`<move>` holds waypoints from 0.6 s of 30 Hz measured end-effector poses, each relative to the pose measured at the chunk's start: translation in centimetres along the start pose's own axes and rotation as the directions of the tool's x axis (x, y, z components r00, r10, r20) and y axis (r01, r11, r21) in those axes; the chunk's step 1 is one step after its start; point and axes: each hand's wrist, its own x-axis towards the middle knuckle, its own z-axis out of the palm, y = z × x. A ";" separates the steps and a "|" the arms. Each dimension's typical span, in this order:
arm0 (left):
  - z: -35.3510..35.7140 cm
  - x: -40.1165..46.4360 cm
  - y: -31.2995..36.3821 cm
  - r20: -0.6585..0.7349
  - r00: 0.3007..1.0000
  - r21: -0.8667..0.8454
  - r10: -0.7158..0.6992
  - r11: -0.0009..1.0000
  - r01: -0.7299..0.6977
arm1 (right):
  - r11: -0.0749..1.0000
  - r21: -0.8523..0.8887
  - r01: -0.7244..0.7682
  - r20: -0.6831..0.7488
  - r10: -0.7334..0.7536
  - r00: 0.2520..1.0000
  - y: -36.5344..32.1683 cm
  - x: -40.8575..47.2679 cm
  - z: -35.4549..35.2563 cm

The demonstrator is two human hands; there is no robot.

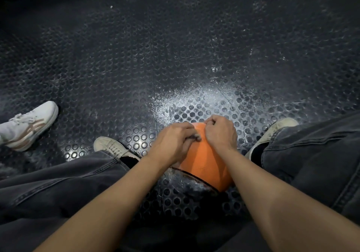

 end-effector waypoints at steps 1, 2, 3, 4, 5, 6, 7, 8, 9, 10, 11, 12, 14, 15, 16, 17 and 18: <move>0.1 -0.2 -0.1 -0.002 1.000 0.013 0.015 1.000 -0.015 | 1.000 0.016 -0.014 0.000 0.014 1.000 0.1 0.1 0.2; 0.0 -1.0 -0.4 0.026 0.998 0.018 0.056 0.998 -0.056 | 0.999 0.034 -0.028 0.011 0.028 1.000 0.2 0.1 0.4; -0.3 -1.9 -0.7 0.076 0.992 0.013 0.106 0.994 -0.107 | 0.998 0.054 -0.039 0.022 0.037 0.999 0.3 0.2 0.6; -0.9 -2.8 -1.0 0.136 0.980 0.012 0.145 0.989 -0.147 | 0.996 0.082 -0.048 0.036 0.045 0.998 0.4 0.3 0.6; -1.4 -3.4 -1.1 0.187 0.968 0.027 0.165 0.985 -0.173 | 0.991 0.120 -0.064 0.055 0.058 0.997 0.6 0.5 0.5; -1.8 -3.4 -1.3 0.227 0.958 0.053 0.173 0.980 -0.190 | 0.984 0.161 -0.080 0.071 0.070 0.995 0.7 0.6 0.3; -1.8 -2.9 -1.1 0.241 0.955 0.081 0.176 0.976 -0.200 | 0.978 0.189 -0.090 0.079 0.077 0.994 0.8 0.8 0.0; -1.6 -1.9 -0.7 0.224 0.960 0.096 0.166 0.977 -0.191 | 0.977 0.194 -0.090 0.084 0.075 0.994 0.9 0.9 -0.3; -1.1 -0.7 -0.2 0.183 0.973 0.088 0.139 0.984 -0.156 | 0.980 0.185 -0.077 0.086 0.062 0.994 1.0 0.8 -0.6; -0.6 0.7 0.2 0.133 0.988 0.082 0.076 0.993 -0.088 | 0.982 0.177 -0.057 0.083 0.043 0.996 1.2 0.6 -0.7; -0.3 2.0 0.5 0.093 0.996 0.088 0.002 0.996 -0.011 | 0.984 0.173 -0.036 0.075 0.024 0.997 1.3 0.4 -0.5; -0.1 2.8 0.5 0.077 0.996 0.097 -0.053 0.994 0.045 | 0.986 0.165 -0.028 0.068 0.017 0.998 1.4 0.1 -0.4; -0.2 2.5 0.0 0.132 0.989 0.108 -0.061 0.993 0.047 | 0.992 0.123 -0.030 0.038 0.025 0.999 1.3 -0.2 0.0; -0.7 1.7 -0.3 0.175 0.985 0.088 -0.005 0.996 -0.010 | 0.995 0.093 -0.036 0.018 0.035 0.999 1.3 -0.3 0.1; -1.4 0.6 -0.3 0.219 0.974 0.058 0.064 0.995 -0.078 | 0.996 0.077 -0.042 0.009 0.042 0.999 1.2 -0.3 0.1; -2.1 -0.3 -0.1 0.269 0.956 0.038 0.120 0.990 -0.135 | 0.996 0.077 -0.050 0.010 0.049 0.999 1.2 -0.2 0.1; -2.3 -0.8 -0.1 0.313 0.937 0.034 0.156 0.984 -0.176 | 0.994 0.086 -0.062 0.029 0.060 0.998 1.0 -0.2 0.0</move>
